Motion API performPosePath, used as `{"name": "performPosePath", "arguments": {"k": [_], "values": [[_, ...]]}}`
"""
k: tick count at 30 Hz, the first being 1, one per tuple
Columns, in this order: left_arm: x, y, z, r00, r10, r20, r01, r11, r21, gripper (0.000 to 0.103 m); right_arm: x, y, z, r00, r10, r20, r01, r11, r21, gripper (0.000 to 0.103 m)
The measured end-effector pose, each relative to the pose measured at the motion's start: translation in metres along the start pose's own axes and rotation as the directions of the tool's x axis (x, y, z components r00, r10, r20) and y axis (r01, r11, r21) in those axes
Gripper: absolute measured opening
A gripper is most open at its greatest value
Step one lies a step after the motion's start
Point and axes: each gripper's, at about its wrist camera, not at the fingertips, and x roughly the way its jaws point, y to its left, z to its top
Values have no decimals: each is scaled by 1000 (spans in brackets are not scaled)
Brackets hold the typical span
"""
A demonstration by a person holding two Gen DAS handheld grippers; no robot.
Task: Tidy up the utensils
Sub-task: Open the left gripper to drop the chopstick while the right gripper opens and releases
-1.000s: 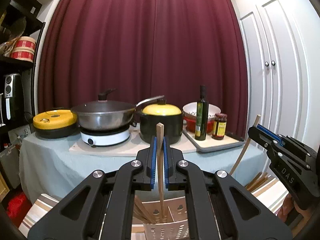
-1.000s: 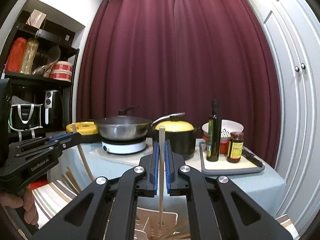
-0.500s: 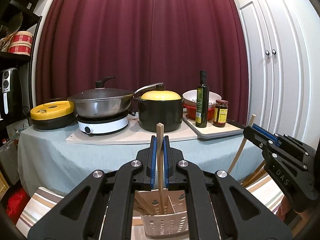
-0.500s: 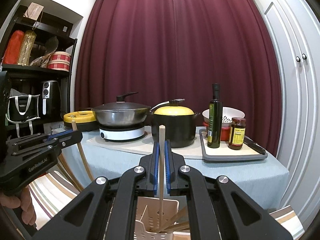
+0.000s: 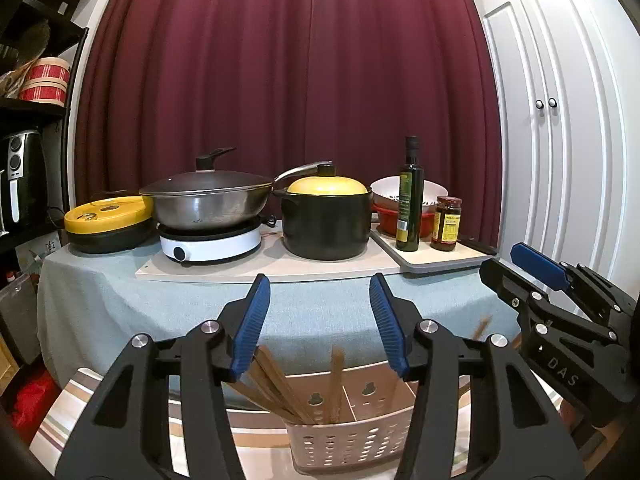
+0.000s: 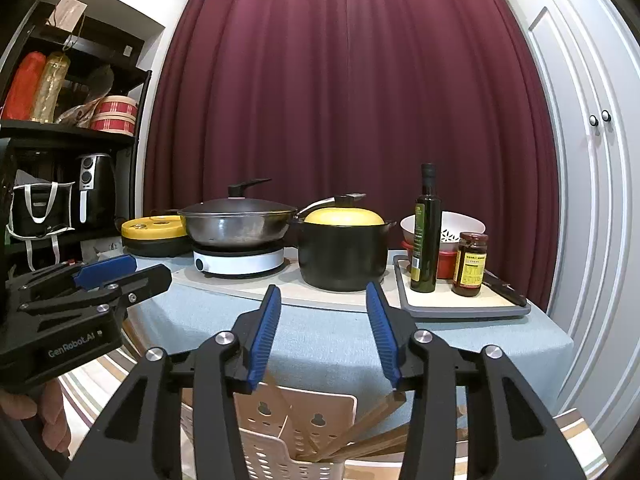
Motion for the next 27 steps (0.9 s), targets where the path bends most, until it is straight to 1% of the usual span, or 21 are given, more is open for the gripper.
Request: {"name": "performPosePath", "arguments": {"k": [2,3,6,8,9,11,17,22,27], "values": [[0,0,1,1000,4,1,-4,1000,0,64,0,-1,0,1000,0,0,0,1000,3,53],[-1,1,1,1000,2,3,-2,1000,-3,66,0,-2,0,1000,1,-1,-1,1000,5,54],[-6,2,4,1000,-7,16,7,1000,-9,75,-3,-2,2,1000,-7,4,7,1000,7,62],[-10,2,6,1000,-2,28,2,1000,-5,82,-7,-3,4,1000,-11,13,11,1000,9,69],[-12,2,7,999,2,34,-2,1000,-2,84,-10,-3,5,1000,-15,18,15,1000,9,71],[-17,2,8,999,10,45,-10,1000,2,89,-13,-3,8,1000,-20,22,20,1000,6,75],[-34,4,11,997,40,65,-41,999,15,93,-26,-4,11,999,-42,15,42,999,11,81],[-54,8,7,996,62,62,-63,998,22,93,-39,-4,7,998,-56,-12,56,998,29,83],[-80,14,-1,995,76,59,-77,997,9,97,-59,-3,-2,996,-74,-49,76,996,40,83]]}}
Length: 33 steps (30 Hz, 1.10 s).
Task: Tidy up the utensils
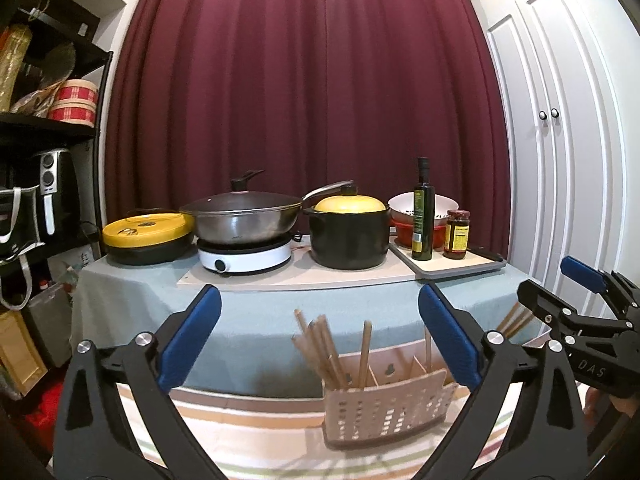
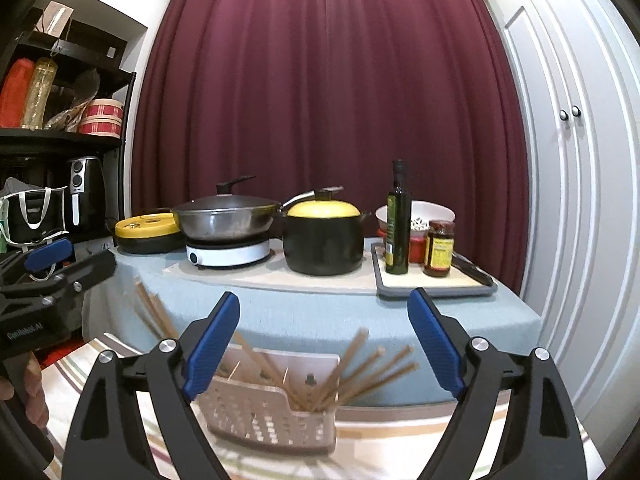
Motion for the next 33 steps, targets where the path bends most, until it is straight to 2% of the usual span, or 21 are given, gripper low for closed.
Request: {"name": "performPosePath", "arguments": {"k": [15,33], "values": [[-88,9,-26,998,0,-66,-3,999,-51,97,-80,1,-23,997,-37,-68,38,999,13,84],[-179,4,-10,1000,-16,-4,16,998,-53,98,-160,6,-6,997,-76,-12,76,997,13,85]]}}
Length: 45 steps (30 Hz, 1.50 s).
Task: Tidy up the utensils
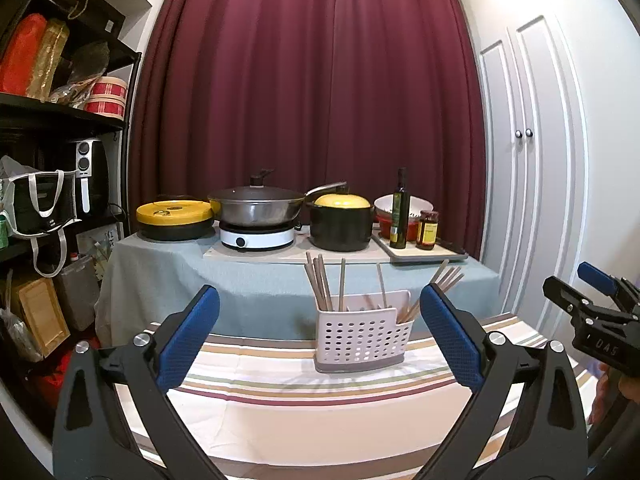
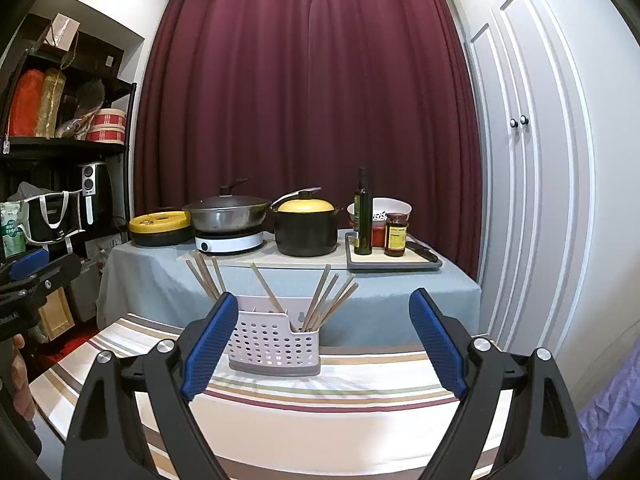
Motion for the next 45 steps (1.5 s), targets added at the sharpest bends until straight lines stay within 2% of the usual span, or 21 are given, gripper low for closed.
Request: {"name": "performPosePath", "arguments": {"k": [20,36,45], "values": [[-30,-1,9,999,3,48,-3,1000,-9,99,-28,4,10,998,-2,57,3,1000,-15,85],[-32,-4,10,999,-21,38,21,1000,-2,99,-30,3,10,998,-2,59,3,1000,-17,85],[-27,-14,6,1000,8,26,-9,999,38,99,-31,2,9,999,-3,53,4,1000,-19,85]]}}
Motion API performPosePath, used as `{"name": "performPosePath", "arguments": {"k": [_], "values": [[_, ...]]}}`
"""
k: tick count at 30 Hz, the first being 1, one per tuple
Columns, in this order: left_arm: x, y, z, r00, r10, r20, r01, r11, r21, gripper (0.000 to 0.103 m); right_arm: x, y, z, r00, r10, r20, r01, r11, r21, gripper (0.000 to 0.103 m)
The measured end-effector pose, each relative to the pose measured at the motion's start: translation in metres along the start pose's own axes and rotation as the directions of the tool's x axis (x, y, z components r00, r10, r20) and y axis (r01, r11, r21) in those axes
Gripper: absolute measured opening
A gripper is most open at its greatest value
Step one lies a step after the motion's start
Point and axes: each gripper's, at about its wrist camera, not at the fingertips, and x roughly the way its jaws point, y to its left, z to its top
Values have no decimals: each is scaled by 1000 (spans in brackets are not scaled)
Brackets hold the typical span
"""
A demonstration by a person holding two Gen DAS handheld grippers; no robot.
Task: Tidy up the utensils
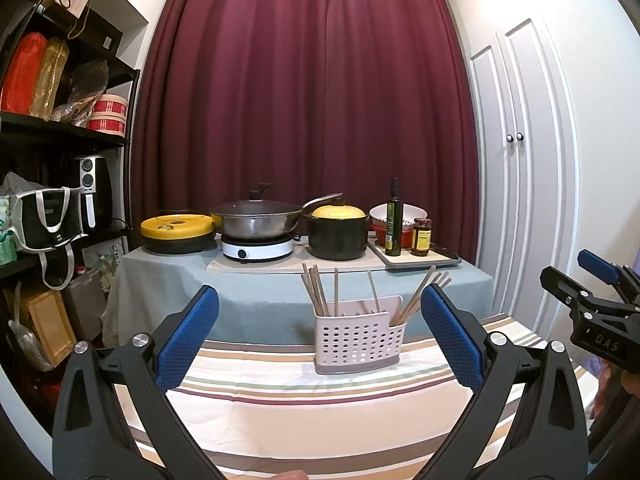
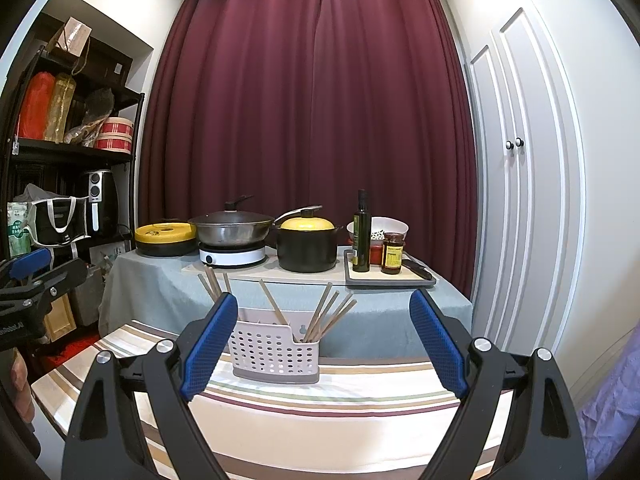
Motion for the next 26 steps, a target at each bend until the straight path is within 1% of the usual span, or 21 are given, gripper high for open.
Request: {"name": "performPosePath", "arguments": {"k": [6,11,15,22,26], "values": [[0,-2,-2,1000,-1,11,1,1000,0,99,3,-2,-3,1000,1,-10,-1,1000,-2,85],[1,-1,-4,998,51,22,-51,999,-1,99,4,-3,-5,1000,0,-13,0,1000,-3,85],[3,2,-4,1000,18,8,-18,1000,-19,99,4,-2,-5,1000,2,-14,-2,1000,-3,85],[12,7,-6,1000,13,-9,-13,1000,-28,99,10,-6,-9,1000,-6,-28,6,1000,0,85],[30,11,-16,999,13,-51,-15,1000,-28,99,23,-7,-18,998,-13,-56,13,1000,7,85]]}}
